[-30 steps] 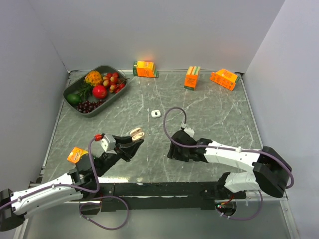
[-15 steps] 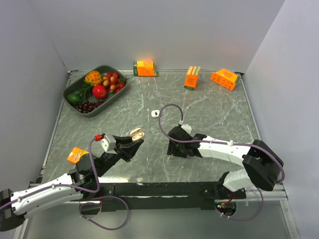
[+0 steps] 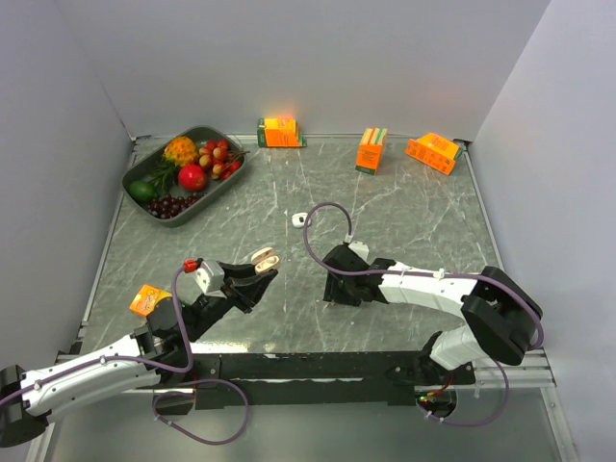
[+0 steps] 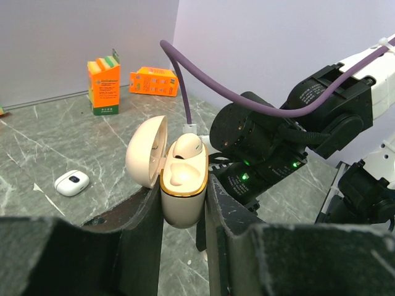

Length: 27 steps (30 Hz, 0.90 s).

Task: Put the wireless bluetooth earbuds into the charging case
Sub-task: Pick up the earbud from the center of the board.

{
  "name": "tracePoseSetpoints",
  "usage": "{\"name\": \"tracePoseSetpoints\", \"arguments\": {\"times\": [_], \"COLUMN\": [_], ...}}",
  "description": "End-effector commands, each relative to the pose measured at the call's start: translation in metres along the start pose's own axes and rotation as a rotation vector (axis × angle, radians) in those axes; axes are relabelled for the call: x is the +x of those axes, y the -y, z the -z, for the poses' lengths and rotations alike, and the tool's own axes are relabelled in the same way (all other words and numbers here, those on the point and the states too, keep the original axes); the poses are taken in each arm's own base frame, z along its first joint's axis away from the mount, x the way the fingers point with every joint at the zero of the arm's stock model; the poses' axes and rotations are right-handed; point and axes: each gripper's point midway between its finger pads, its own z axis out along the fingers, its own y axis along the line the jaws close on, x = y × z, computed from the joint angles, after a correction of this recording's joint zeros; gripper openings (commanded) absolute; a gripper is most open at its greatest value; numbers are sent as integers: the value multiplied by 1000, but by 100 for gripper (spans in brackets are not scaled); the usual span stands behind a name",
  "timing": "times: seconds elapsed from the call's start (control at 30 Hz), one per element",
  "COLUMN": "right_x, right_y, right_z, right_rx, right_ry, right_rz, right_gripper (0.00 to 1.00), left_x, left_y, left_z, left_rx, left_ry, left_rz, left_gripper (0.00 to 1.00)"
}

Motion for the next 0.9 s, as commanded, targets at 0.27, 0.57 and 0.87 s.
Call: {"name": "tracePoseSetpoints", "arguments": {"times": [0.27,0.57,0.87], "right_x": [1,4,-2], "right_y": [-3,-2,-3], "right_z": [-9,-11,-6], "right_rx": [-2,-1,-6], "right_ry": [-12,-19,4], "right_rz": [-25,-24,-10], "right_gripper": [45,35,21], "left_x": [-9,-8,-7], "left_y": [6,8,7], "left_z": [0,-1,-1], "left_rx": [25,29,27], "left_ry": [34,31,29], "left_rz": [29,32,34], "left_gripper": [1,1,1]}}
